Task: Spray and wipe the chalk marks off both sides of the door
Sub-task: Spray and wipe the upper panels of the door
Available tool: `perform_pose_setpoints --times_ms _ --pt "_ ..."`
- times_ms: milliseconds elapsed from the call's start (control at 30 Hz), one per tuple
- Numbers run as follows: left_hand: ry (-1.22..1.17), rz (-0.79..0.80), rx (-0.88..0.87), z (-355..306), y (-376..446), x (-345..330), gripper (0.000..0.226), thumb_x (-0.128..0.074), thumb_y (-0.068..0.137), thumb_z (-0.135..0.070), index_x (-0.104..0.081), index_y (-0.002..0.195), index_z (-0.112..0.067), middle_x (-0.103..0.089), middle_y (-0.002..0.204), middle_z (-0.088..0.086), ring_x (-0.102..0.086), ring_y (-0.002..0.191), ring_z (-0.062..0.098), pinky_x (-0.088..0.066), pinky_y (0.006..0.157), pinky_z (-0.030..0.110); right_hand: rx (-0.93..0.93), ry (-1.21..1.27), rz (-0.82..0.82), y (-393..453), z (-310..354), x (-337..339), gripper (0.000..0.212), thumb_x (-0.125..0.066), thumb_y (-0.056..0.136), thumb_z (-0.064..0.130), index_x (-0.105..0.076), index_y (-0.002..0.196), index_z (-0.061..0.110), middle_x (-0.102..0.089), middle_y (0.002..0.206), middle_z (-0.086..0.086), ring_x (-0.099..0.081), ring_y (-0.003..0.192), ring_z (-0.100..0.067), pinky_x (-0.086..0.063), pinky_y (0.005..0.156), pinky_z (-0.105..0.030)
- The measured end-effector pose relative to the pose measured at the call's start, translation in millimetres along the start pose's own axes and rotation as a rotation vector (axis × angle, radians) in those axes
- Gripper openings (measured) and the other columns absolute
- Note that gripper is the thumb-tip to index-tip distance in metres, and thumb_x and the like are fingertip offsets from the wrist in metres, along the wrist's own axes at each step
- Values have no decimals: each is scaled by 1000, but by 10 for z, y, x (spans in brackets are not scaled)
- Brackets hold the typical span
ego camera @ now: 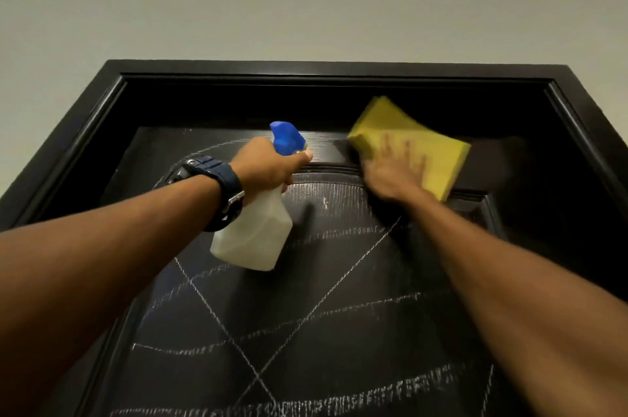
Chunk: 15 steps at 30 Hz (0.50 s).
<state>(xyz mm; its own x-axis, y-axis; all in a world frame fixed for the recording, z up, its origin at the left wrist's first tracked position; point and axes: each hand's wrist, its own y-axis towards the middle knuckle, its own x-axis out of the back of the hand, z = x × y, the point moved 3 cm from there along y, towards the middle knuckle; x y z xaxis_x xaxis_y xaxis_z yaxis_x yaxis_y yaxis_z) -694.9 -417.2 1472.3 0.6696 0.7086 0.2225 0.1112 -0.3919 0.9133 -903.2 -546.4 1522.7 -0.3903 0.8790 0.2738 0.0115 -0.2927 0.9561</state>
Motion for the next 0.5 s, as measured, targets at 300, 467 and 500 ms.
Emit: perform_pose_setpoints --times_ms 300,467,500 --pt "-1 -83 -8 6 229 57 45 -67 94 -45 -65 109 -2 -67 91 13 -63 82 24 -57 94 50 -49 -72 -10 4 -479 119 67 -14 106 53 -40 153 13 12 168 8 13 154 -24 11 119 -61" --pt "17 -84 35 233 343 184 45 -66 94 -44 -61 113 -3 -66 81 5 -63 72 18 -58 89 41 -121 5 -91 13 -45 -68 63 -11 104 57 -16 160 29 13 168 3 16 153 -34 10 117 -67" --pt "12 -88 48 257 356 213 45 -66 94 -43 -61 114 -3 -66 80 5 -63 71 18 -58 86 40 -61 7 -84 16 206 -126 60 -13 104 55 -17 160 32 12 168 2 15 153 -35 11 116 -68"
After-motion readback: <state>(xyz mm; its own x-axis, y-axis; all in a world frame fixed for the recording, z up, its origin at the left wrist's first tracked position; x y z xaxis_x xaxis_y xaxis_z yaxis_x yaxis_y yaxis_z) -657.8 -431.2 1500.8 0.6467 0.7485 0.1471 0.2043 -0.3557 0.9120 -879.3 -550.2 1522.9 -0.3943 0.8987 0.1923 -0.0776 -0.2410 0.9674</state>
